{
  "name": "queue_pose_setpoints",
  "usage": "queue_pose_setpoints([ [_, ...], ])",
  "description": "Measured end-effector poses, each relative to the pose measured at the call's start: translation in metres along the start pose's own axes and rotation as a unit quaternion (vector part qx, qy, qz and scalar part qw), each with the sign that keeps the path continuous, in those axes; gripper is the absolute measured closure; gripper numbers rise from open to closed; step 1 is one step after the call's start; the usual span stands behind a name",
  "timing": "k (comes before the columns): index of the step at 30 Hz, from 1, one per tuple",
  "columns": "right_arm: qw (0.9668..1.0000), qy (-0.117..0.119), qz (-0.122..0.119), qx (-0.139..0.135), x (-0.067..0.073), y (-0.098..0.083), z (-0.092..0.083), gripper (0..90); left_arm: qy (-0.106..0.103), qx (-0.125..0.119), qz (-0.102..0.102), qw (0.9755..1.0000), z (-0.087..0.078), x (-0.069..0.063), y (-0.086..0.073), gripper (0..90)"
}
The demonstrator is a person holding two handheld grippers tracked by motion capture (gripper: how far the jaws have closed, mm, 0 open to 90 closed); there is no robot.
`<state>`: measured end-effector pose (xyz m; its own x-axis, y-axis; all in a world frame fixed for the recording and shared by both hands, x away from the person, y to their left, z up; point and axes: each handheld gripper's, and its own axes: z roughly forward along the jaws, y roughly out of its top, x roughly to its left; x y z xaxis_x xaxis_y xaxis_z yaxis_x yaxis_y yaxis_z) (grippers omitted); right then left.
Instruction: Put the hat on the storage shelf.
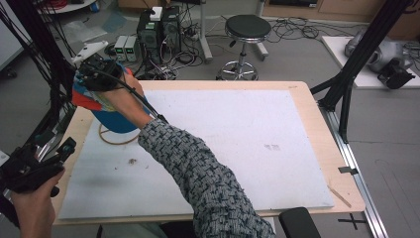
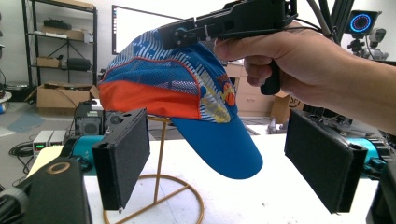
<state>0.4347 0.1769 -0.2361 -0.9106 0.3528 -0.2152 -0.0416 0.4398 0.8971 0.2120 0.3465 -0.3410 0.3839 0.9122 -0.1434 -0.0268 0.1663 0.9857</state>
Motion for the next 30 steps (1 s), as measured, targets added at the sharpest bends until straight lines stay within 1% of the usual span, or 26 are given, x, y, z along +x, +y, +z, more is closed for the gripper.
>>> queue_pose_setpoints([
  [2, 1.0000, 0.000, 0.001, -0.001, -0.001, 0.000, -0.001, 67.9, 0.000, 0.000, 0.000, 1.0000, 0.000, 0.000, 0.000, 22.4],
  [3, 0.9999, 0.002, 0.008, -0.007, -0.001, 0.001, -0.003, 62.1, 0.000, 0.000, 0.000, 1.0000, 0.001, 0.000, 0.000, 22.4],
  [4, 0.9999, 0.002, 0.008, -0.007, -0.001, 0.001, -0.003, 62.1, 0.000, 0.000, 0.000, 1.0000, 0.001, 0.000, 0.000, 22.4],
  [6, 0.9998, 0.002, 0.012, -0.013, -0.003, 0.001, -0.006, 56.6, 0.000, 0.001, 0.000, 1.0000, 0.001, 0.000, 0.000, 22.4],
  [7, 0.9998, 0.002, 0.012, -0.013, -0.003, 0.001, -0.006, 56.6, 0.000, 0.001, -0.001, 1.0000, 0.001, 0.000, -0.001, 22.4],
  [8, 0.9997, -0.002, 0.019, -0.015, -0.005, 0.002, -0.008, 52.7, 0.000, 0.001, 0.000, 1.0000, 0.001, 0.000, -0.001, 22.4],
  [12, 0.9994, -0.006, 0.026, -0.021, -0.009, 0.001, -0.012, 50.9, -0.002, 0.003, 0.002, 1.0000, 0.003, -0.001, -0.001, 22.4],
  [15, 0.9991, -0.009, 0.035, -0.025, -0.013, -0.001, -0.018, 47.2, -0.003, 0.002, 0.001, 1.0000, 0.003, -0.001, -0.001, 22.4],
  [16, 0.9991, -0.009, 0.035, -0.025, -0.013, -0.001, -0.018, 47.2, -0.003, 0.003, 0.001, 1.0000, 0.003, -0.001, -0.001, 22.4],
  [17, 0.9987, -0.011, 0.040, -0.030, -0.015, -0.001, -0.021, 43.6, -0.003, 0.002, 0.001, 1.0000, 0.003, -0.001, -0.001, 22.4],
  [18, 0.9987, -0.011, 0.040, -0.030, -0.015, -0.001, -0.021, 43.6, -0.003, 0.002, 0.001, 1.0000, 0.003, -0.001, -0.001, 22.4],
  [19, 0.9982, -0.015, 0.046, -0.036, -0.019, -0.002, -0.026, 41.1, -0.002, 0.002, 0.001, 1.0000, 0.003, -0.001, -0.001, 22.4],
  [21, 0.9979, -0.018, 0.049, -0.039, -0.020, -0.002, -0.029, 40.0, -0.002, 0.003, 0.000, 1.0000, 0.003, -0.001, -0.001, 22.4],
  [22, 0.9973, -0.025, 0.051, -0.046, -0.025, -0.003, -0.036, 37.2, -0.001, 0.003, 0.001, 1.0000, 0.004, -0.001, -0.001, 22.4],
  [23, 0.9973, -0.025, 0.051, -0.046, -0.025, -0.003, -0.036, 37.2, -0.002, 0.003, 0.000, 1.0000, 0.004, -0.001, -0.001, 22.4],
  [28, 0.9950, -0.049, 0.063, -0.060, -0.040, -0.006, -0.058, 33.3, -0.001, 0.005, 0.001, 1.0000, 0.005, -0.001, -0.002, 22.4],
  [29, 0.9938, -0.061, 0.066, -0.066, -0.046, -0.008, -0.067, 31.2, -0.002, 0.007, 0.003, 1.0000, 0.005, -0.001, -0.002, 22.4],
  [30, 0.9938, -0.061, 0.066, -0.066, -0.046, -0.008, -0.067, 31.2, -0.002, 0.006, 0.003, 1.0000, 0.006, -0.001, -0.002, 22.4],
])
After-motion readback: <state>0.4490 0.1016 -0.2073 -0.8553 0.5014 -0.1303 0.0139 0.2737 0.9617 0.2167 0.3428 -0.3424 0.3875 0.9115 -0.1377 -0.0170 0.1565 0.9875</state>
